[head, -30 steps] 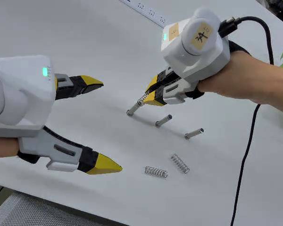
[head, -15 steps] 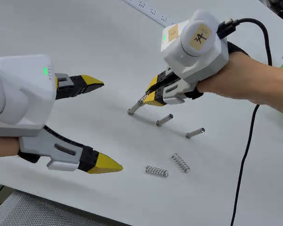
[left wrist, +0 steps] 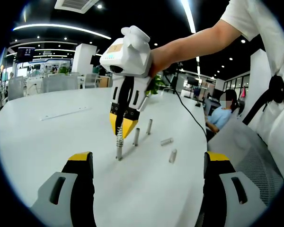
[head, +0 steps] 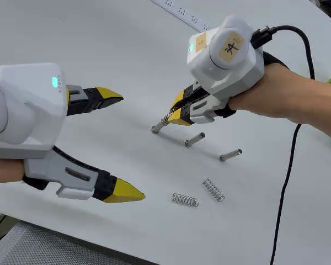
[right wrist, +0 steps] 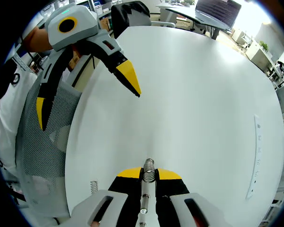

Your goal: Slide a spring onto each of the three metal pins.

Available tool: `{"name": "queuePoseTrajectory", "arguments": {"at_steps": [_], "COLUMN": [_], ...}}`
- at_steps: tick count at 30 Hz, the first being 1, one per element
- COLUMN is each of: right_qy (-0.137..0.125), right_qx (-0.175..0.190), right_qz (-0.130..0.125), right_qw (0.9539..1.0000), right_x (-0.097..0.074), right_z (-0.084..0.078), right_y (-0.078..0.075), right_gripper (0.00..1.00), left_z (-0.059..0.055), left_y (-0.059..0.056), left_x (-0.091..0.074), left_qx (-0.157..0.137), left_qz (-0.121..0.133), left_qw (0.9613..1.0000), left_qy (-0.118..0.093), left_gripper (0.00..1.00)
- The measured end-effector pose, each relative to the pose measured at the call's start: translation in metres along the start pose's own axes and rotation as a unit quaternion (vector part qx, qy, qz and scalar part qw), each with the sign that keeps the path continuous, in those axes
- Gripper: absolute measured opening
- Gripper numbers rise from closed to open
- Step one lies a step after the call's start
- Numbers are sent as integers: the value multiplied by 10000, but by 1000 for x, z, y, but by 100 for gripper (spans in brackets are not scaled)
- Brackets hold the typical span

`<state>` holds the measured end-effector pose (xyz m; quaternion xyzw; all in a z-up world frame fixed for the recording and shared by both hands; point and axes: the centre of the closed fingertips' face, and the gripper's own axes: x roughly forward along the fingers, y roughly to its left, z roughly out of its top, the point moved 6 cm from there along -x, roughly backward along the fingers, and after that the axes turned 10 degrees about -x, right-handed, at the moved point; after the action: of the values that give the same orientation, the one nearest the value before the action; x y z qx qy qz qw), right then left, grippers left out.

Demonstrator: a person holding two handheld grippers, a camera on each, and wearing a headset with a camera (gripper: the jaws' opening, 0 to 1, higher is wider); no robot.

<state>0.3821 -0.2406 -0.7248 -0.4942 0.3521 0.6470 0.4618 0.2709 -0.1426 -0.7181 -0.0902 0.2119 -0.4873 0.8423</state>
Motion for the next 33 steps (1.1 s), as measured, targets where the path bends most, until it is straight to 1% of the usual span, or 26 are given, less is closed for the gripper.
{"name": "queuePoseTrajectory", "arguments": {"at_steps": [21,33], "right_qy": [-7,5], "right_qx": [-23,-32], "right_qz": [39,69], "right_qw": [10000,10000], "right_x": [22,30], "right_z": [-5,-8], "right_y": [-4,-3], "right_gripper": [6,7], "left_z": [-2,-2], "left_y": [3,2], "left_x": [0,1], "left_qx": [-43,-57], "left_qz": [7,-5], "left_qw": [10000,10000], "left_qy": [-18,-25], "left_gripper": [96,95]}}
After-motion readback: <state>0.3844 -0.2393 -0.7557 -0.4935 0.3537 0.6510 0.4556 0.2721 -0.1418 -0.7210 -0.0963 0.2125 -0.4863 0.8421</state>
